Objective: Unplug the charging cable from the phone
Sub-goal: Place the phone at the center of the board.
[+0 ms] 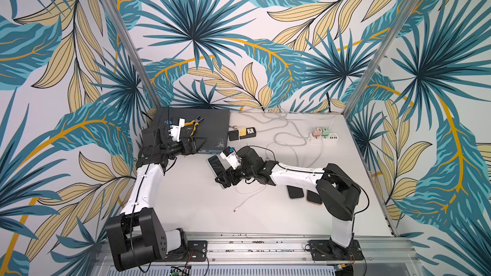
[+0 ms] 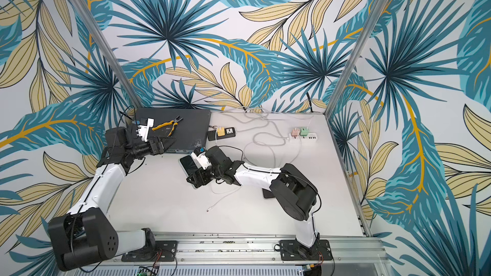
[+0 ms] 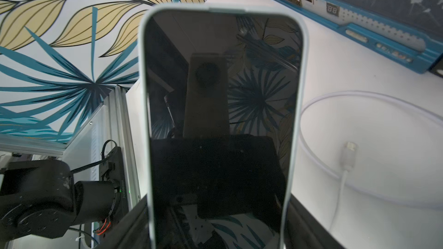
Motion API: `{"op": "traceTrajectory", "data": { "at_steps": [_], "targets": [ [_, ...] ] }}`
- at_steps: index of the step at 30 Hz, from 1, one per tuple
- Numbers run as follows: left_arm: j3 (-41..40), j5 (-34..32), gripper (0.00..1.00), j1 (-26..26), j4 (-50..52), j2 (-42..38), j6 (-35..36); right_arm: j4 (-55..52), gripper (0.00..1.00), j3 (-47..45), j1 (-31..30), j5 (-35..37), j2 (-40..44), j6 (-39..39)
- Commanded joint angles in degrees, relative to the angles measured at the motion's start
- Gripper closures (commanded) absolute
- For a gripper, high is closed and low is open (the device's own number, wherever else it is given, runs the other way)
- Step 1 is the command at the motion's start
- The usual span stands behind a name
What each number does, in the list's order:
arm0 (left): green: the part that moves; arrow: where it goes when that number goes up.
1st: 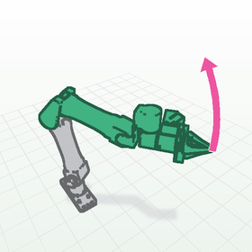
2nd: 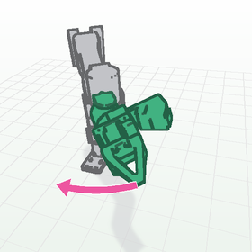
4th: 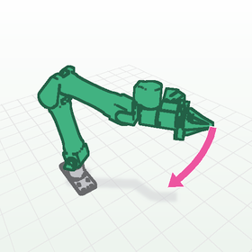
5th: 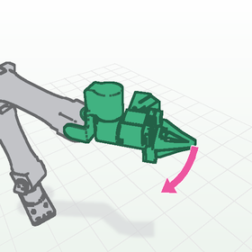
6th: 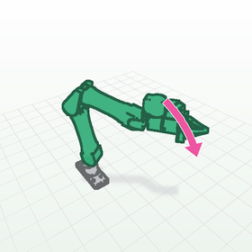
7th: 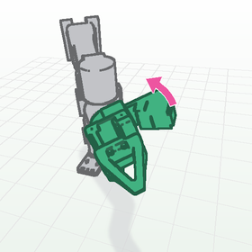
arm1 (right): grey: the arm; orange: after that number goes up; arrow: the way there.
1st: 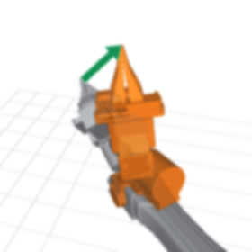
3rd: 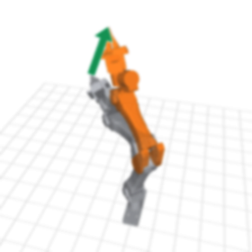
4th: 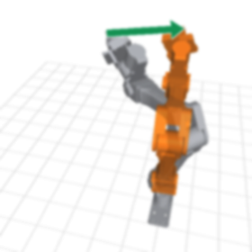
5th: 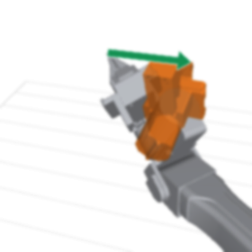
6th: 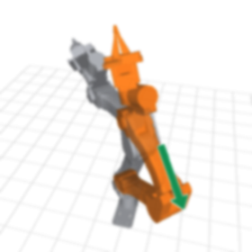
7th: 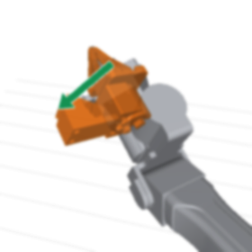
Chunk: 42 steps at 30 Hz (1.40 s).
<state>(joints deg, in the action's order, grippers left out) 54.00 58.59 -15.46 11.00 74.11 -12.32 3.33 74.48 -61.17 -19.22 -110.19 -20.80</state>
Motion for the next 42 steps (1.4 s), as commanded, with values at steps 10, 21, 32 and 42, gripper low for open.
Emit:
{"op": "traceTrajectory", "data": {
  "at_steps": [10, 21, 32, 42],
  "targets": [
    [2.5, -10.0, 0.0, -1.3, 3.8, -0.4, 2.0, -23.1, 0.59, 19.8, -6.5, 14.8, -10.1, 9.1],
    [2.5, -10.1, 0.0, -1.6, 4.3, 0.2, 2.5, -38.8, 0.57, 33.2, -9.4, 19.4, -19.3, 14.1],
    [2.5, -9.8, 0.0, -1.7, 4.3, 0.3, 2.7, -47.7, 0.54, 39.5, -10.6, 22.5, -24.5, 16.0],
    [2.4, -9.8, 0.0, -1.7, 4.3, 0.5, 2.9, -50.1, 0.48, 39.9, -11.0, 23.2, -25.8, 16.1]
  ]
}}
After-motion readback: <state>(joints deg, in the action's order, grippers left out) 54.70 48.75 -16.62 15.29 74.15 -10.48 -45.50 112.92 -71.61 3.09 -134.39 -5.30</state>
